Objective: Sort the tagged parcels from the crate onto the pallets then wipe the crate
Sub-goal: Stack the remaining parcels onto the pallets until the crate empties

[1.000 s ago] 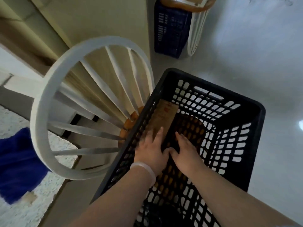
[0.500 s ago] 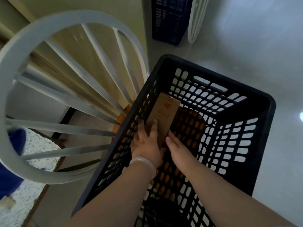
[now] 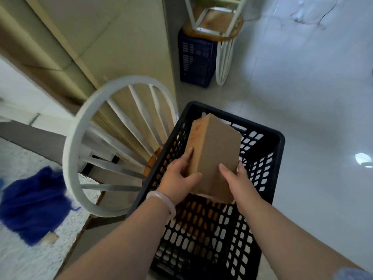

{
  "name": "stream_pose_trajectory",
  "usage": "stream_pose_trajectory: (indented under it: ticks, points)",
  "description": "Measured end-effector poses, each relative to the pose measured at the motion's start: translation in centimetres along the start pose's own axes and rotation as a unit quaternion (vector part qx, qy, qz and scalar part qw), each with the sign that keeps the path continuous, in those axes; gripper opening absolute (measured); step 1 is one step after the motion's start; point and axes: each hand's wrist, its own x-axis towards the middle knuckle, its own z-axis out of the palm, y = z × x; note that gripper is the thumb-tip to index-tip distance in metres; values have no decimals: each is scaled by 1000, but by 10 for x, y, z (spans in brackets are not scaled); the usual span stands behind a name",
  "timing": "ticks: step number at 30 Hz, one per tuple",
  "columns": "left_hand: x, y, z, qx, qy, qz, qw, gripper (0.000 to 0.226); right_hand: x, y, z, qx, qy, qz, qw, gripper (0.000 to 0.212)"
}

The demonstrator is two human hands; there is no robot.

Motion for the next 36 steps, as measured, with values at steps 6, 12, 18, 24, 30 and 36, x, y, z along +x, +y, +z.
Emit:
stream_pose_trajectory:
  ticks: [6, 12, 18, 24, 30, 36]
  points:
    - [-36, 52, -20, 194, 84, 35, 977, 73, -70, -38, -5, 18, -7, -78, 997, 67]
    - [-77, 95, -25, 306, 116, 42, 944, 104, -129, -69, 7, -43, -1, -187, 981, 92]
    - [-97, 126, -33, 307, 121, 9, 944, 120, -167, -86, 22, -19, -2, -271, 962, 74]
    - [-109, 138, -52, 191, 100, 5, 976, 123, -177, -96, 13, -32, -1, -312, 950, 51]
    - [-109, 135, -71, -90, 4, 46, 995, 121, -177, -110, 6, -13, -38, -238, 970, 52]
    - [-121, 130, -75, -112, 55, 119, 985, 55, -185, -112, 29, -99, -50, -297, 948, 85]
